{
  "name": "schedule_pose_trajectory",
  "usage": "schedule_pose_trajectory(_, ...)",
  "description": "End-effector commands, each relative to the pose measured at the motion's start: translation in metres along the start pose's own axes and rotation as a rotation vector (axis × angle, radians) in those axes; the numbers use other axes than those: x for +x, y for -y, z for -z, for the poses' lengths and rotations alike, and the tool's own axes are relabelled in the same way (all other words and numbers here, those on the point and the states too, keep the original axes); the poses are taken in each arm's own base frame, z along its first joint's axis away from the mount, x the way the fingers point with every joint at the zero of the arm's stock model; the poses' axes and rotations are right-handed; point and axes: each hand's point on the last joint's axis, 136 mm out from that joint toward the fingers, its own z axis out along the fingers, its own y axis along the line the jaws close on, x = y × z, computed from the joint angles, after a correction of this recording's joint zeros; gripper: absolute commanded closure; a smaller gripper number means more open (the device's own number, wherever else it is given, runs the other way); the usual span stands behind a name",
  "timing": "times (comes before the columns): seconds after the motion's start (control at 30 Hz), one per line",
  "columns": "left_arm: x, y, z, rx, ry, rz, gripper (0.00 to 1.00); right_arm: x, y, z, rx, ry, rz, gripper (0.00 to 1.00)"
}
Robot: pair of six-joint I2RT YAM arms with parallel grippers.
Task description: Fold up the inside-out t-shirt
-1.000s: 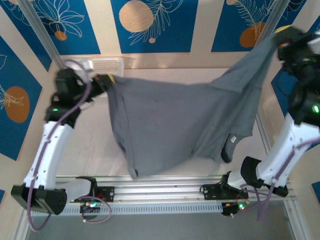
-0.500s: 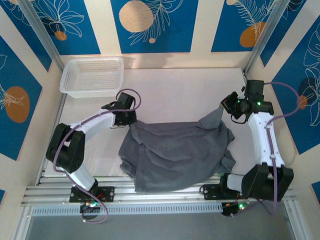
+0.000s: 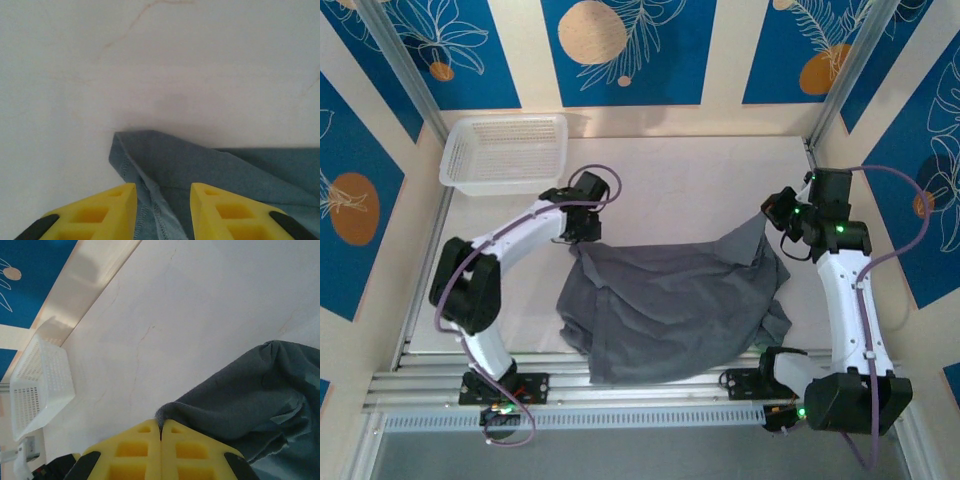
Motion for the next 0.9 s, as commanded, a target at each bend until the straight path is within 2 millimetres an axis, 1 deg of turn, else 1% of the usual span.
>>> schedule_pose_trajectory(0.0, 0.018, -0.016, -0.013, -0.116, -0.086, -0.038, 0.65, 0.002, -0.002, 0.003, 0.003, 0.019, 0.038, 1.0)
schedule_pose_trajectory(0.07, 0.019, -0.018, -0.024, -0.118, -0.103, -0.01, 0.64, 0.002, -0.002, 0.004, 0.008, 0.02, 0.052, 1.0)
schedule_pose_trajectory(0.13, 0.019, -0.014, -0.032, -0.086, -0.114, 0.016, 0.64, 0.002, -0.003, 0.005, 0.016, 0.025, 0.062, 1.0)
schedule_pose_trajectory(0.27, 0.018, 0.0, -0.04, -0.007, -0.125, 0.034, 0.64, 0.003, -0.002, 0.005, 0.02, 0.024, 0.069, 1.0)
schedule_pose_trajectory(0.37, 0.021, 0.003, -0.043, 0.01, -0.143, 0.036, 0.67, 0.005, -0.002, 0.004, 0.023, 0.019, 0.071, 1.0)
schedule_pose_trajectory(0.43, 0.025, 0.001, -0.045, 0.002, -0.163, 0.034, 0.69, 0.006, -0.002, 0.004, 0.023, 0.018, 0.072, 1.0)
schedule_pose_trajectory(0.53, 0.03, -0.011, -0.045, -0.038, -0.171, 0.027, 0.72, 0.007, -0.003, 0.004, 0.025, 0.02, 0.075, 1.0)
schedule_pose_trajectory(0.67, 0.034, -0.025, -0.044, -0.083, -0.17, 0.028, 0.72, 0.006, -0.007, 0.005, 0.019, 0.026, 0.081, 1.0)
schedule_pose_trajectory(0.73, 0.035, -0.027, -0.045, -0.086, -0.172, 0.031, 0.7, 0.006, -0.009, 0.005, 0.018, 0.026, 0.086, 1.0)
schedule_pose_trajectory(0.8, 0.036, -0.027, -0.045, -0.084, -0.176, 0.034, 0.7, 0.007, -0.011, 0.004, 0.018, 0.024, 0.092, 1.0)
schedule_pose_trajectory(0.87, 0.036, -0.027, -0.045, -0.083, -0.174, 0.038, 0.74, 0.008, -0.011, 0.003, 0.024, 0.024, 0.099, 1.0)
